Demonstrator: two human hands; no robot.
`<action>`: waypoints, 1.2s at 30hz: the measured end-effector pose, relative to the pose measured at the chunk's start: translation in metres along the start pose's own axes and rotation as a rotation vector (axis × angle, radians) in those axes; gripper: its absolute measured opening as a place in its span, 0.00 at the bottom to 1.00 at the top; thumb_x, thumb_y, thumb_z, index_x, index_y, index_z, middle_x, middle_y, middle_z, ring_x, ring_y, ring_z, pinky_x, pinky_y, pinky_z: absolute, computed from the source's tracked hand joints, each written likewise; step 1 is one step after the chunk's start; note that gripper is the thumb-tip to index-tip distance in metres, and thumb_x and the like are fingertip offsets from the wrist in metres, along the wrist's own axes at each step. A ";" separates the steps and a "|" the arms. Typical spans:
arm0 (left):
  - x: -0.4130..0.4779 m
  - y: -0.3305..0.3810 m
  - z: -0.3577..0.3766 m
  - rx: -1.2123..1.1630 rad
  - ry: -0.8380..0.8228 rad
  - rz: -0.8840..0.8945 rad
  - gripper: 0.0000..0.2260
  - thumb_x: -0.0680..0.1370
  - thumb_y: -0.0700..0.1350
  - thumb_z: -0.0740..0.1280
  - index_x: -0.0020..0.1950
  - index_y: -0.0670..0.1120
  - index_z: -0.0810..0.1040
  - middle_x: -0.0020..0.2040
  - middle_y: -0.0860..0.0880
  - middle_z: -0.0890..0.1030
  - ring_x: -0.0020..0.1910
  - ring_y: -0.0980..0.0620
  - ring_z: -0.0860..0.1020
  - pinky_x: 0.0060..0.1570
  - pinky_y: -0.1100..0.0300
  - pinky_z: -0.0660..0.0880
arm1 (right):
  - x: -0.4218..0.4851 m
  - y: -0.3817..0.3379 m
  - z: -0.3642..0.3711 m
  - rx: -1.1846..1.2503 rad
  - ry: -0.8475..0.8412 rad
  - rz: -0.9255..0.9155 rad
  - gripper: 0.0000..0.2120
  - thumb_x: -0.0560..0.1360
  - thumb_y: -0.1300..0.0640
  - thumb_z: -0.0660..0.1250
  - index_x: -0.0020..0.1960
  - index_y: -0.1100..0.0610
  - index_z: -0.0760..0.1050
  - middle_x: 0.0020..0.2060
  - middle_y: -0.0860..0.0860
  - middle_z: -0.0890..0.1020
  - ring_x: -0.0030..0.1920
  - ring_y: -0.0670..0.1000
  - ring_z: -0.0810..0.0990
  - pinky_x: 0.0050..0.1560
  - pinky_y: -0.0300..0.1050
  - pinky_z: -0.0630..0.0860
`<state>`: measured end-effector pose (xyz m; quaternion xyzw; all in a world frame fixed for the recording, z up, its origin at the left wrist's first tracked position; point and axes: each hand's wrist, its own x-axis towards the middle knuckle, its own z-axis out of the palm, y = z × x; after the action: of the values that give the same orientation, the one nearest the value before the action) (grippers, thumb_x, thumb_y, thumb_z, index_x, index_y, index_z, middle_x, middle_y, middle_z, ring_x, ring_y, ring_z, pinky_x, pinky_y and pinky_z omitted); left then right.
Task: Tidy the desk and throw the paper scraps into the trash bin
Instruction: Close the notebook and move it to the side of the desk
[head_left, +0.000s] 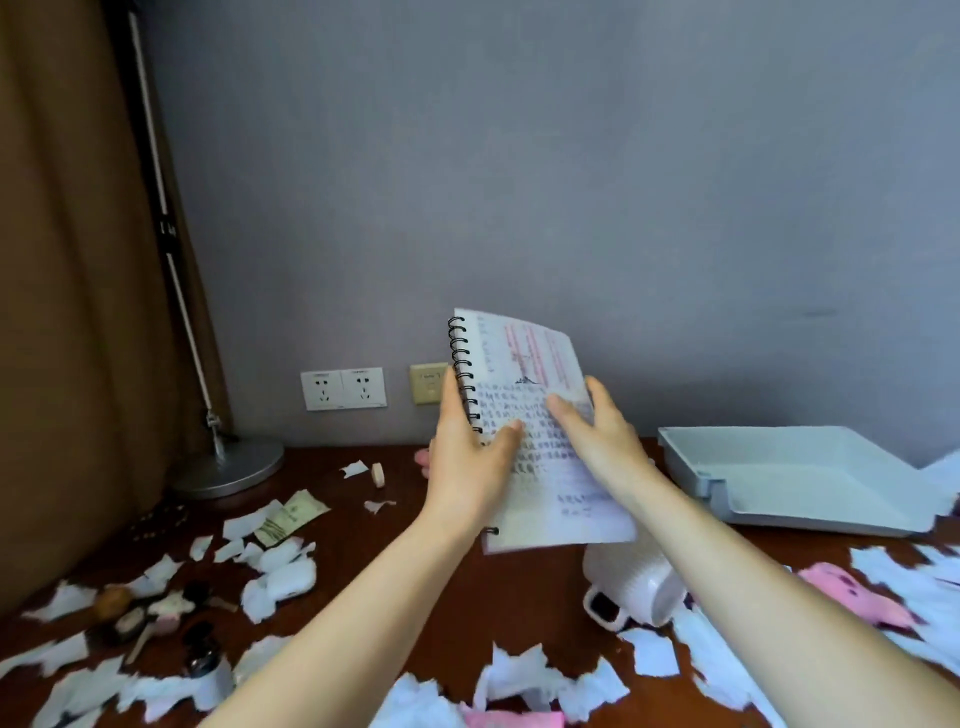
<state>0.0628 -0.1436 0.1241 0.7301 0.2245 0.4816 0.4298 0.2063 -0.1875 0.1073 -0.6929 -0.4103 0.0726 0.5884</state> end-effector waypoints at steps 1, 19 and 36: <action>-0.006 0.006 0.008 0.035 -0.044 0.027 0.32 0.77 0.37 0.65 0.76 0.50 0.54 0.67 0.56 0.70 0.65 0.57 0.71 0.65 0.61 0.67 | -0.003 0.001 -0.009 -0.012 0.018 -0.011 0.13 0.75 0.41 0.63 0.56 0.43 0.68 0.49 0.42 0.79 0.49 0.47 0.78 0.48 0.42 0.73; -0.105 0.015 0.194 0.890 -0.562 0.333 0.32 0.78 0.63 0.52 0.77 0.54 0.42 0.77 0.47 0.33 0.74 0.49 0.30 0.71 0.47 0.32 | -0.053 0.105 -0.215 -0.243 0.313 0.093 0.17 0.76 0.45 0.64 0.58 0.54 0.76 0.50 0.50 0.77 0.52 0.51 0.76 0.50 0.41 0.68; -0.138 0.013 0.366 0.908 -0.803 0.516 0.32 0.80 0.61 0.45 0.77 0.45 0.36 0.78 0.49 0.37 0.75 0.51 0.32 0.72 0.50 0.32 | -0.126 0.209 -0.403 -0.324 0.634 0.509 0.18 0.76 0.47 0.63 0.39 0.62 0.73 0.36 0.57 0.77 0.41 0.58 0.75 0.42 0.45 0.67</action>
<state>0.3293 -0.4035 0.0037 0.9921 0.0451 0.1169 0.0003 0.4601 -0.5687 -0.0046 -0.8434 -0.0315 -0.0663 0.5323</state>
